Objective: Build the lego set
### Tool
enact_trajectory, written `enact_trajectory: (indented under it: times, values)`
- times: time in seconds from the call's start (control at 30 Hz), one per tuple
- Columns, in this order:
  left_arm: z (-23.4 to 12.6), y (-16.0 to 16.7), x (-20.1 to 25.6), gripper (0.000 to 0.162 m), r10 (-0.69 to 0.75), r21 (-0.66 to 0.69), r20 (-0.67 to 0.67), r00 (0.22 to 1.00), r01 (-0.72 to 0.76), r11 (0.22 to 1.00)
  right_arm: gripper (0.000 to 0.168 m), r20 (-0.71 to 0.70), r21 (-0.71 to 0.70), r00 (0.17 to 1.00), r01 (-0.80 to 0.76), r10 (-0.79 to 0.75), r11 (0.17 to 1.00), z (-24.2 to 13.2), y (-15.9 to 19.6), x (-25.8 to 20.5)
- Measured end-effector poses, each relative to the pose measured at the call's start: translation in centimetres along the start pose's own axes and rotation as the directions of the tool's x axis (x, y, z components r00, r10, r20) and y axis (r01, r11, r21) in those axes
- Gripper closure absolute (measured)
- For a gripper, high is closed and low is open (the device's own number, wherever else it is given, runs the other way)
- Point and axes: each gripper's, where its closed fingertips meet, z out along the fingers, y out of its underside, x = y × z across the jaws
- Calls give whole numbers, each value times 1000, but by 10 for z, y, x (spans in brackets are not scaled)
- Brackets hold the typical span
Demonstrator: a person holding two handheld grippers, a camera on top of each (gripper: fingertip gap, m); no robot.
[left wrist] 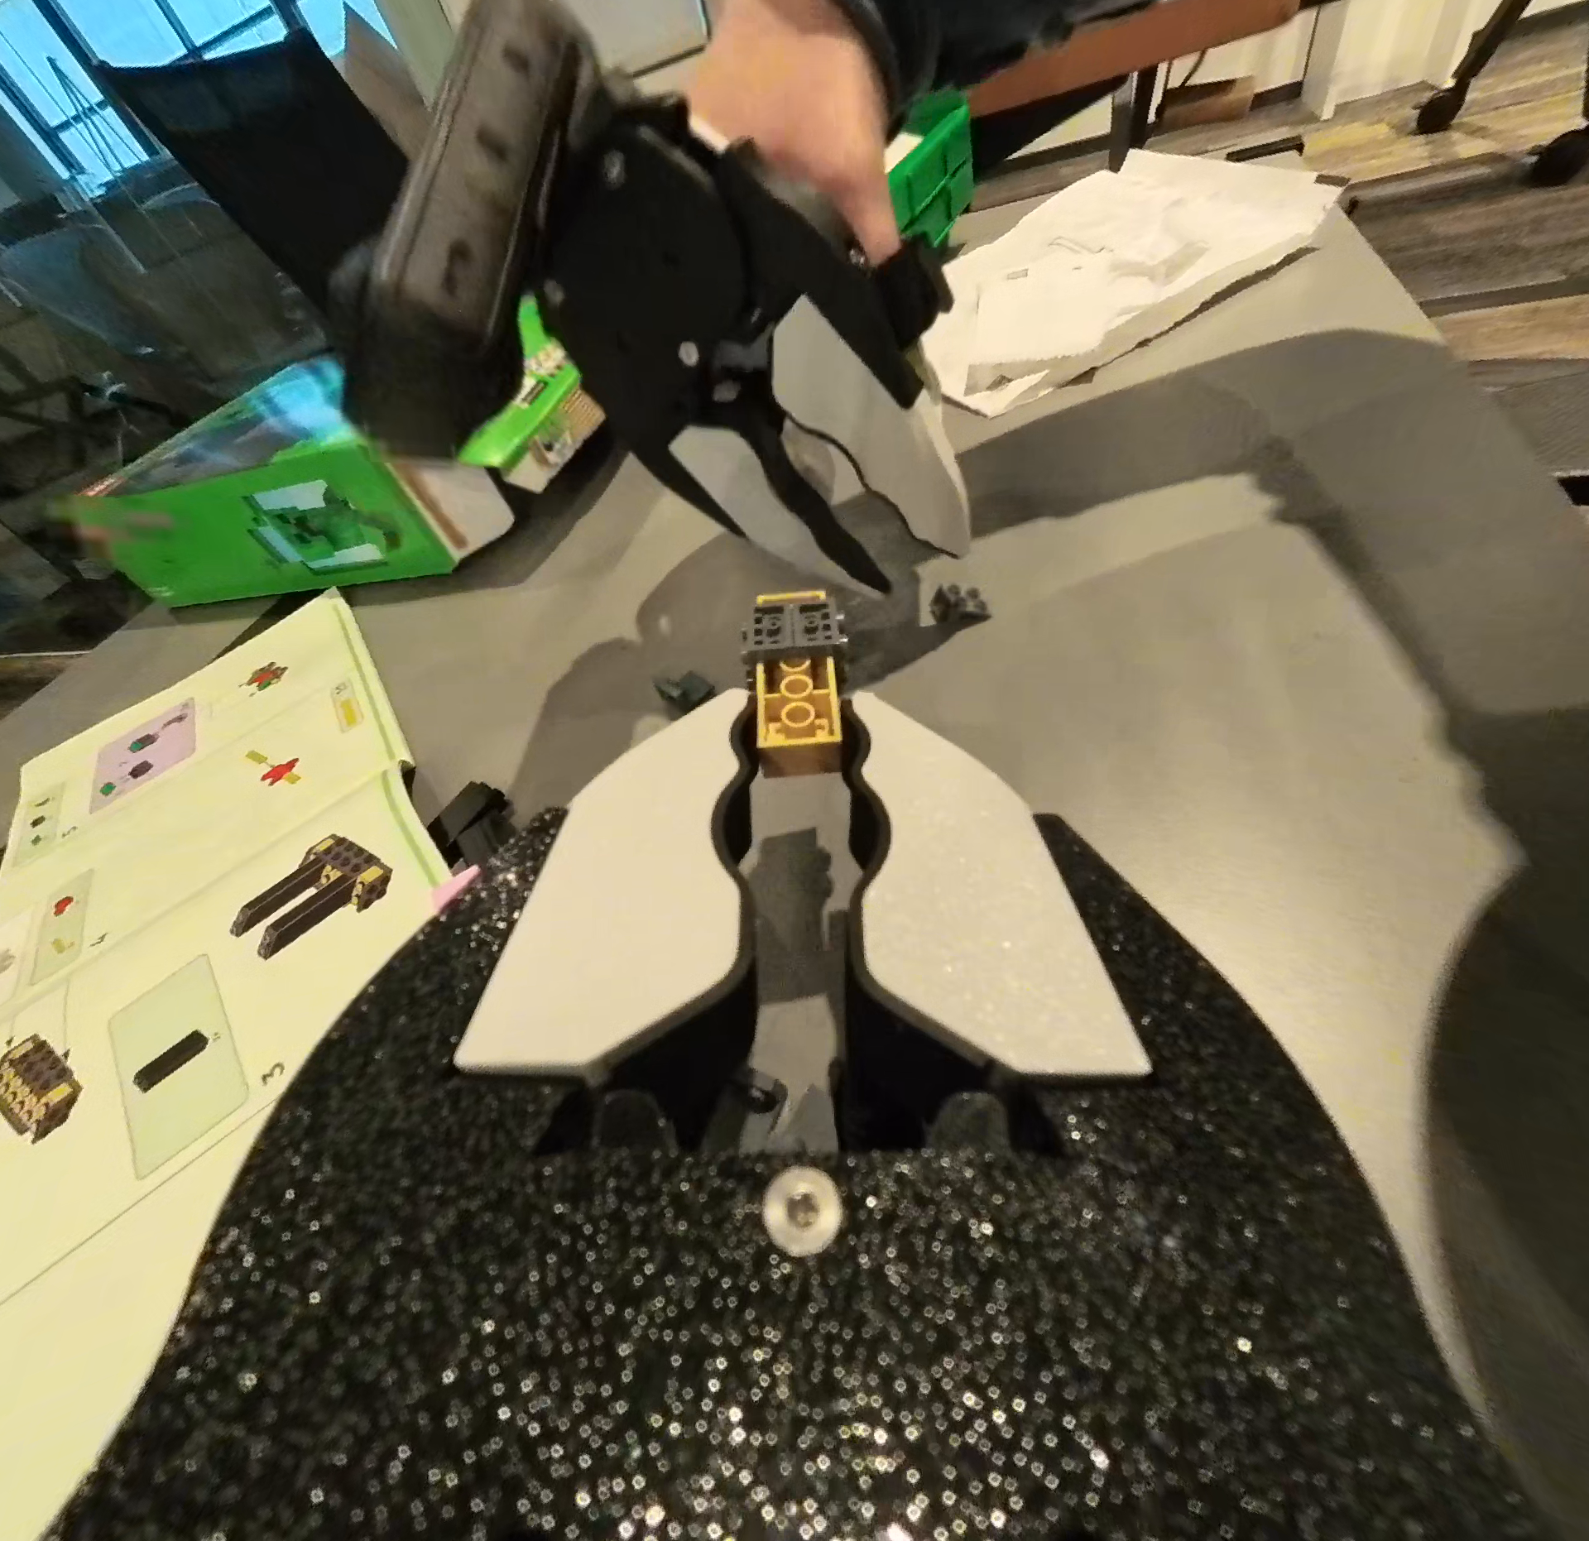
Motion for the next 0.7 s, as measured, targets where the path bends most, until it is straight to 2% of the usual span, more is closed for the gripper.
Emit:
enact_trajectory:
  times: [0.13, 0.2, 0.27, 0.4, 0.7]
  values:
    - [-1, -2, 1, 145, 8, 12, 0, 1000, -8, 1000, 136, -200, 232, 978, 114, -67, 966, -8, -1, 1]
    - [-1, -5, 2, 145, 15, 28, 0, 1000, -15, 1000, 132, -334, 336, 934, 247, -129, 909, -8, -4, -4]
    - [-1, -10, 4, 145, 15, 55, -7, 1000, -15, 998, 133, -464, 368, 871, 355, -162, 859, -4, -6, -9]
    - [4, -13, 8, 145, 8, 64, -24, 1000, -6, 998, 138, -583, 270, 779, 454, -231, 849, 10, -1, -8]
    - [15, -13, 19, 145, -4, 32, -60, 998, 5, 999, 146, -548, 124, 732, 548, -403, 827, 17, -4, -5]
